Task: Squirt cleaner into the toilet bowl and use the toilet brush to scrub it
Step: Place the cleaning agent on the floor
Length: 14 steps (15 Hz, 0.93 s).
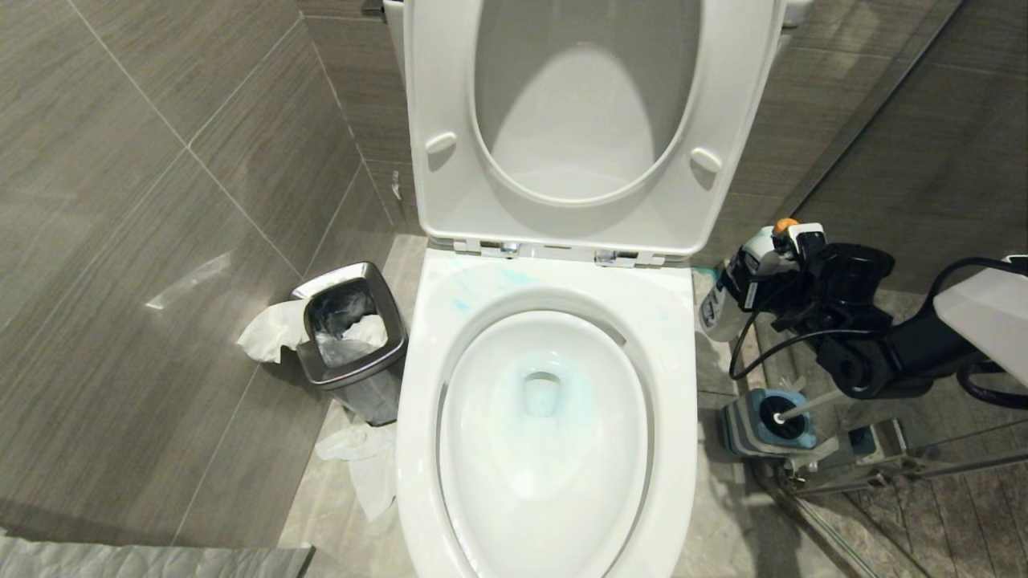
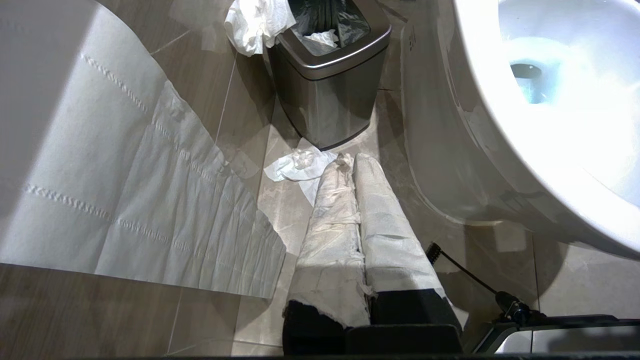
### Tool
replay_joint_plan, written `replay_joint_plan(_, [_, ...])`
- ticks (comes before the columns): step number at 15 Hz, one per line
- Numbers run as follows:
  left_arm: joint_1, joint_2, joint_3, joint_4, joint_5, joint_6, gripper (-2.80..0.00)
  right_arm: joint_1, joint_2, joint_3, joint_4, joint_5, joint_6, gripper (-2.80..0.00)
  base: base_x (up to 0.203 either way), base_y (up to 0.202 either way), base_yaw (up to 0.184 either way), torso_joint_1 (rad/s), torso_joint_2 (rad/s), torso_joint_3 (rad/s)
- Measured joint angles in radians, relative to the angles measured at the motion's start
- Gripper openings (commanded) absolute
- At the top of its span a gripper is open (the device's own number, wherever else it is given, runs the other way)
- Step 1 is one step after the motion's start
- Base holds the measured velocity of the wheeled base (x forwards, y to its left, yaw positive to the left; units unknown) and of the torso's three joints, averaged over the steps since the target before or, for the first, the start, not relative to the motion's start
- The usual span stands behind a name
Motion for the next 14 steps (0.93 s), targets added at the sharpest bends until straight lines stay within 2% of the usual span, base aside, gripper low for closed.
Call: replay_joint_plan(14, [0.000,0.000,-0.001,0.001,0.000,0.001,-2.80,0.021,0.001,0.009,-0.019,-0.001,-0.002,-2.80,0.000,0.000,0.000,0.000,0.00,0.000])
